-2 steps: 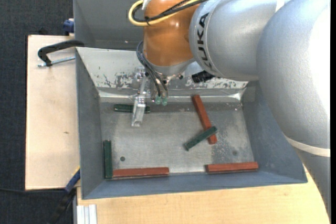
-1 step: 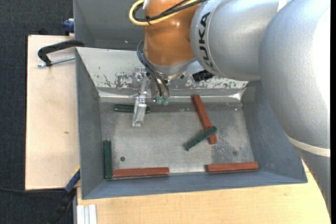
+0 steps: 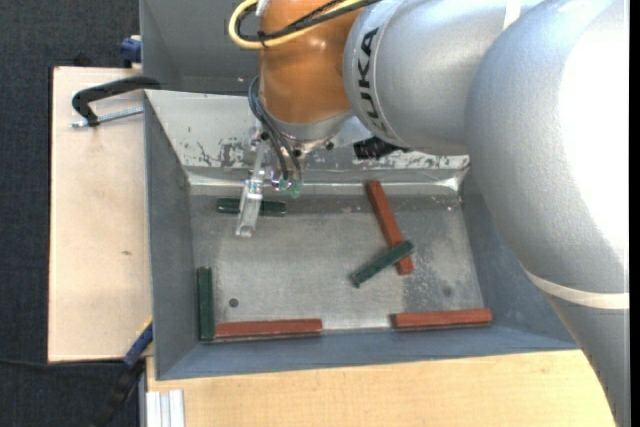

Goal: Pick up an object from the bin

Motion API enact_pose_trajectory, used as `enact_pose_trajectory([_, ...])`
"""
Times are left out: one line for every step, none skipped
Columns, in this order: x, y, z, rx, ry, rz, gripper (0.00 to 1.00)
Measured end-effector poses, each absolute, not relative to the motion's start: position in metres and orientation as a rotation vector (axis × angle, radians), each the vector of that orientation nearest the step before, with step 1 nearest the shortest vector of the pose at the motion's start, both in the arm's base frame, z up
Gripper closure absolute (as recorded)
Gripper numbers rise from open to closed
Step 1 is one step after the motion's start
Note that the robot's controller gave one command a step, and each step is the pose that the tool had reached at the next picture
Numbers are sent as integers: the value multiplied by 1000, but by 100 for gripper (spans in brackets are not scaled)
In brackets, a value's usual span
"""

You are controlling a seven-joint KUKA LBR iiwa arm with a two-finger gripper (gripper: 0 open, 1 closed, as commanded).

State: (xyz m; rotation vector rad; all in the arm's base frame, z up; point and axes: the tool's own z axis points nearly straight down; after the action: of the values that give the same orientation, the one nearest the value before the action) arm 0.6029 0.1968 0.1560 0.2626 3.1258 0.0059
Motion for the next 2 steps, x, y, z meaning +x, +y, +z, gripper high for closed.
enact_pose_trajectory([600, 184, 67, 396, 3121, -1, 0])
enact_pose_trajectory([600, 198, 71, 299, 3124, 4, 100])
